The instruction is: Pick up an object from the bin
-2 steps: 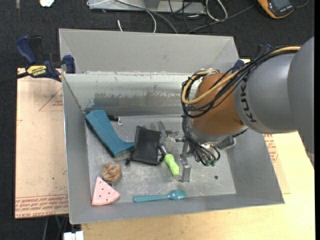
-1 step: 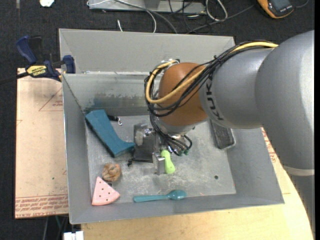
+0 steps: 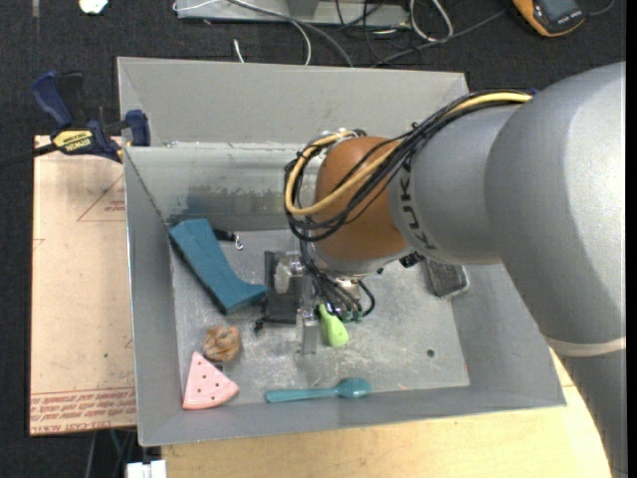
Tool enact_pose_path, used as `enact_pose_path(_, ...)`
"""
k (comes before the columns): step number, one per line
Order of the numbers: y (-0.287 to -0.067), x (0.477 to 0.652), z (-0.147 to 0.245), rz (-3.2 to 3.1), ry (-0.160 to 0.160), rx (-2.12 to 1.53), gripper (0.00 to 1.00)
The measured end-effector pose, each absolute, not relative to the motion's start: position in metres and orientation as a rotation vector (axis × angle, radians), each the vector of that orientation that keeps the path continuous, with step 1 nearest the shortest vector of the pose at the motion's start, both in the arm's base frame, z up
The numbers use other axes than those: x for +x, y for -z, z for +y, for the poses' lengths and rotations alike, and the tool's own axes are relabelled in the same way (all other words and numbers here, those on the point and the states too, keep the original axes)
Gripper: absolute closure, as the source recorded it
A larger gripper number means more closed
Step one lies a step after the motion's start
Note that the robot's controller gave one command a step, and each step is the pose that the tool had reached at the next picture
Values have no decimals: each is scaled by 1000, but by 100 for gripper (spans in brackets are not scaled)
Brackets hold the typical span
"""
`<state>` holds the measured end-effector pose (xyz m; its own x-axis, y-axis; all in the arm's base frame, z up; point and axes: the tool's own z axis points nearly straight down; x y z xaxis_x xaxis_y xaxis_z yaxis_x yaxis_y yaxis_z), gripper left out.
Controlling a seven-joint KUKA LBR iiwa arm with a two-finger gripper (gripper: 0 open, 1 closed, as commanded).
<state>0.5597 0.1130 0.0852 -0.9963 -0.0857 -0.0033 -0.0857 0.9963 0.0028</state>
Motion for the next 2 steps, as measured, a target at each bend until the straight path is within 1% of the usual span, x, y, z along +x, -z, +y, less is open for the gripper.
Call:
enact_pose_path(1,-71,566,107,3129,-8,-164,100)
enact_pose_path(2,-71,566,107,3129,-8,-165,100)
